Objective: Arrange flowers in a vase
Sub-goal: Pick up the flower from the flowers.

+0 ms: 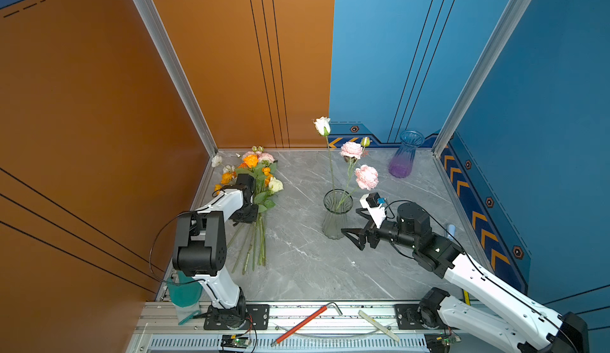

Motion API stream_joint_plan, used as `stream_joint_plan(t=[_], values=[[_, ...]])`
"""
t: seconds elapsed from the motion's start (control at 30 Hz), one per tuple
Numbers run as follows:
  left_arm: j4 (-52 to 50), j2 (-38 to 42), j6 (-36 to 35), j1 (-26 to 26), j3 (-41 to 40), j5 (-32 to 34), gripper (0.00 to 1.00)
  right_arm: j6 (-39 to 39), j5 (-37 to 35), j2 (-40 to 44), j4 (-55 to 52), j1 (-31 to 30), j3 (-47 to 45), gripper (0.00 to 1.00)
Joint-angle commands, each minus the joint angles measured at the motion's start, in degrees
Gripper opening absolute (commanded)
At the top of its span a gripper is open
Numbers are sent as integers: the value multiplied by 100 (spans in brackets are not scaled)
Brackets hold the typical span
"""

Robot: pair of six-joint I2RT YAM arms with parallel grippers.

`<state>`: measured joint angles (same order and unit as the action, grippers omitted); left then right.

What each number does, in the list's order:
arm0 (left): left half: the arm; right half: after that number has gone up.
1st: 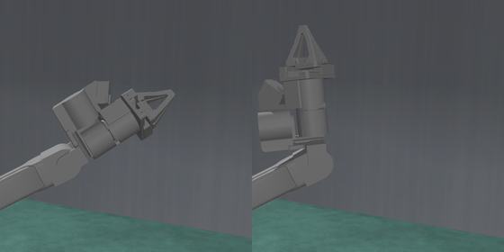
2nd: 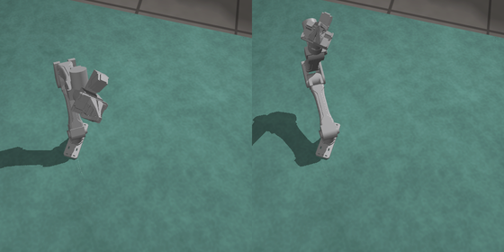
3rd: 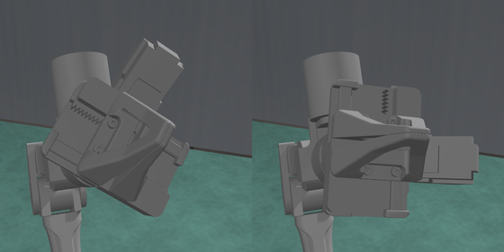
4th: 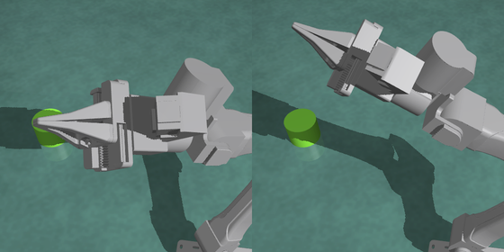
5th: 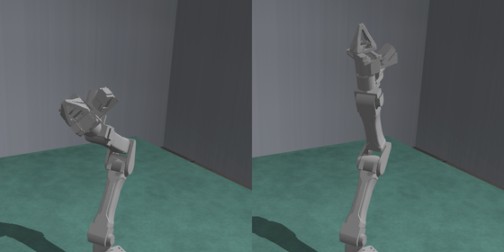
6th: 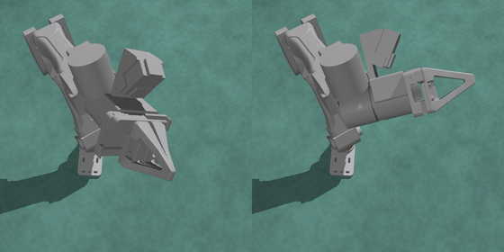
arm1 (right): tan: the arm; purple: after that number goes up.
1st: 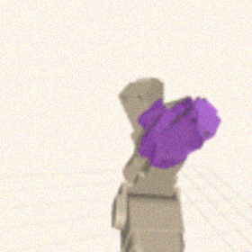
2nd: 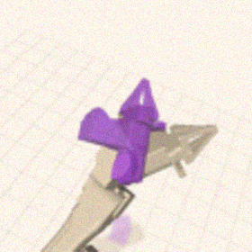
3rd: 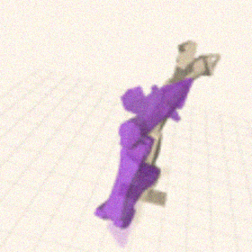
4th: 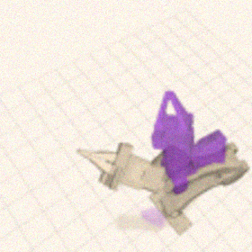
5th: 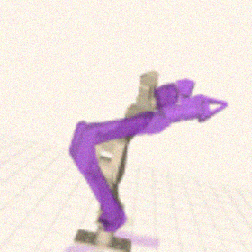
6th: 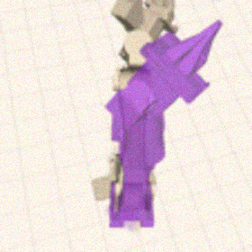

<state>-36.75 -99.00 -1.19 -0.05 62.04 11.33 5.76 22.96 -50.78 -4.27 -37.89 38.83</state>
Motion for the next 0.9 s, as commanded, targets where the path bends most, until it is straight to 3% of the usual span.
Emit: stream_joint_plan(t=[0.0, 0.2, 0.33, 0.7, 0.87], values=[[19, -134, -95, -71, 24, -187, 30, -119, 50, 51, 50, -17, 66, 100], [19, 72, -160, -82, -13, -405, 11, -124, 42, 51, 49, -18, 63, 100], [79, 647, -352, 10, -171, -429, 1, -135, 24, 42, 49, -17, 58, 100], [20, 2226, -395, 177, -61, 79, 0, -111, -123, 122, 166, -8, -22, 100], [55, 3036, 4, 811, 363, 190, 0, -38, -422, 383, 332, 36, -199, 100]])
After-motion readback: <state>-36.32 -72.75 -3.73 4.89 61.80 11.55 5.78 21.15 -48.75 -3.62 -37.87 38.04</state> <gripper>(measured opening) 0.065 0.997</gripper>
